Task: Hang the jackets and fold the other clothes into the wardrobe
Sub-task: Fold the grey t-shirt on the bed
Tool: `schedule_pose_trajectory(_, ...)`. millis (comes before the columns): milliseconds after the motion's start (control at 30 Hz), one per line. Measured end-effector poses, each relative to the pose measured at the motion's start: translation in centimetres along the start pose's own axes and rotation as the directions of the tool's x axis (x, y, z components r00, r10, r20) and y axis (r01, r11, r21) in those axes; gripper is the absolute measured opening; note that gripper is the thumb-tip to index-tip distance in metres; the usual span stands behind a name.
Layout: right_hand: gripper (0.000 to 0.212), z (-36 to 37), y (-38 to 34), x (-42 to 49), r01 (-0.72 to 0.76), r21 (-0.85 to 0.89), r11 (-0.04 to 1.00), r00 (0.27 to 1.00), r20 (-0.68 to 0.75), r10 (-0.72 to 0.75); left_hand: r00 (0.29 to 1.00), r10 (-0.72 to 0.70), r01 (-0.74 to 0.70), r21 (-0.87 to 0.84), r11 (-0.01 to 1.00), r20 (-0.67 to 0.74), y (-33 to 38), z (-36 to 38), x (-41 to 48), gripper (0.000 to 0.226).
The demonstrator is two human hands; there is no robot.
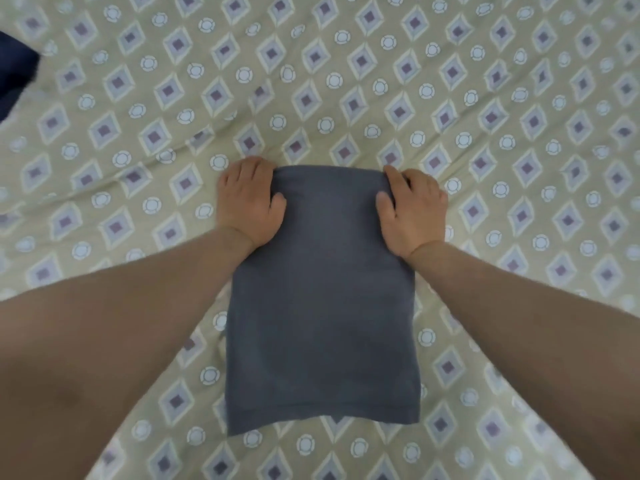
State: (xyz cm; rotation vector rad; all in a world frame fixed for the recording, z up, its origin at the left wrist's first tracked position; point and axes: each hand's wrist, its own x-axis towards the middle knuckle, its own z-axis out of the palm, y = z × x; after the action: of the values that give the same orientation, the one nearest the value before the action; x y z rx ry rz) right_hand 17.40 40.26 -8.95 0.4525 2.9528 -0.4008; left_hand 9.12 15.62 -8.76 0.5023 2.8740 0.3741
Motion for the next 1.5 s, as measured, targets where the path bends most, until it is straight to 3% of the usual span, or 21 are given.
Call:
schedule_pose_trajectory(67,0.041,-2.1,0.4,1.4,0.035,0.021,0.999,0.995,0.096,-0.037,0.991,0.035,-0.036,0.001,0.999,0.13,-0.5,-2.2,1.6,0.036)
schedule_pose_trajectory(133,0.017,-4.4,0.5,2.8,0.075,0.101,0.992,0.968,0.231,-0.097,0.916,0.048,-0.058,0.013,0.998,0.399,-0.9,-4.9,3.2,0.019)
schedule_pose_trajectory(200,0.012,-6.8,0.2,3.6,0.14,0.084,0.987,0.945,0.285,-0.158,0.854,0.067,-0.119,0.069,0.99,0.515,-1.0,-7.0,4.2,0.014)
schedule_pose_trajectory(267,0.01,-8.7,-0.1,4.1,0.203,0.054,0.978,0.951,0.227,-0.21,0.884,0.103,-0.145,0.057,0.988,0.455,-0.8,-8.7,4.4,0.014)
schedule_pose_trajectory(400,0.01,-10.9,-0.5,3.2,0.236,0.058,0.97,0.971,-0.041,-0.234,0.974,0.172,-0.164,-0.064,0.984,0.149,-0.4,-11.3,3.2,0.015)
schedule_pose_trajectory(567,0.017,-11.5,-0.5,-1.7,0.253,0.129,0.959,0.956,-0.187,-0.227,0.981,0.194,-0.195,-0.062,0.979,-0.022,0.6,-12.9,-2.3,0.02)
schedule_pose_trajectory(700,0.016,-9.9,0.5,-9.2,0.149,0.341,0.928,0.988,-0.086,-0.127,0.972,0.219,-0.213,-0.064,0.975,0.09,0.8,-11.4,-9.8,0.024)
schedule_pose_trajectory(867,0.017,-7.3,2.5,-16.1,0.232,0.281,0.931,0.956,0.11,-0.271,0.852,0.494,-0.489,-0.075,0.869,0.174,0.7,-7.5,-18.3,0.034)
schedule_pose_trajectory(1067,0.026,-4.2,3.8,-20.2,0.398,0.171,0.901,0.866,0.255,-0.431,0.792,0.533,-0.556,-0.01,0.831,0.298,1.0,-3.1,-22.6,0.043)
schedule_pose_trajectory(1133,0.017,-3.6,3.7,-20.5,0.42,0.178,0.89,0.849,0.269,-0.455,0.813,0.478,-0.506,-0.003,0.863,0.331,0.8,-2.1,-23.1,0.033)
schedule_pose_trajectory(1200,0.006,-3.5,3.4,-20.6,0.33,0.246,0.912,0.869,0.299,-0.395,0.843,0.366,-0.396,-0.004,0.918,0.395,0.7,-1.6,-23.3,0.019)
schedule_pose_trajectory(1267,0.015,-3.6,2.9,-20.3,0.114,0.361,0.926,0.936,0.273,-0.222,0.909,0.215,-0.19,-0.106,0.976,0.356,0.9,-1.4,-23.5,0.019)
schedule_pose_trajectory(1333,0.016,-3.9,2.2,-19.1,-0.155,0.492,0.857,0.981,0.182,0.073,0.982,-0.074,0.123,-0.293,0.948,0.173,1.3,-1.6,-23.1,0.026)
schedule_pose_trajectory(1367,0.015,-4.1,1.8,-18.1,-0.287,0.561,0.776,0.957,0.203,0.207,0.962,-0.249,0.272,-0.404,0.873,0.11,1.3,-1.6,-22.3,0.028)
schedule_pose_trajectory(1433,0.021,-4.4,1.0,-15.8,-0.514,0.657,0.552,0.858,0.39,0.335,0.829,-0.508,0.534,-0.606,0.59,0.236,1.3,-1.7,-20.2,0.031)
schedule_pose_trajectory(1500,0.029,-4.5,0.4,-13.6,-0.638,0.653,0.408,0.77,0.54,0.34,0.716,-0.544,0.658,-0.684,0.316,0.438,0.9,-1.9,-18.0,0.041)
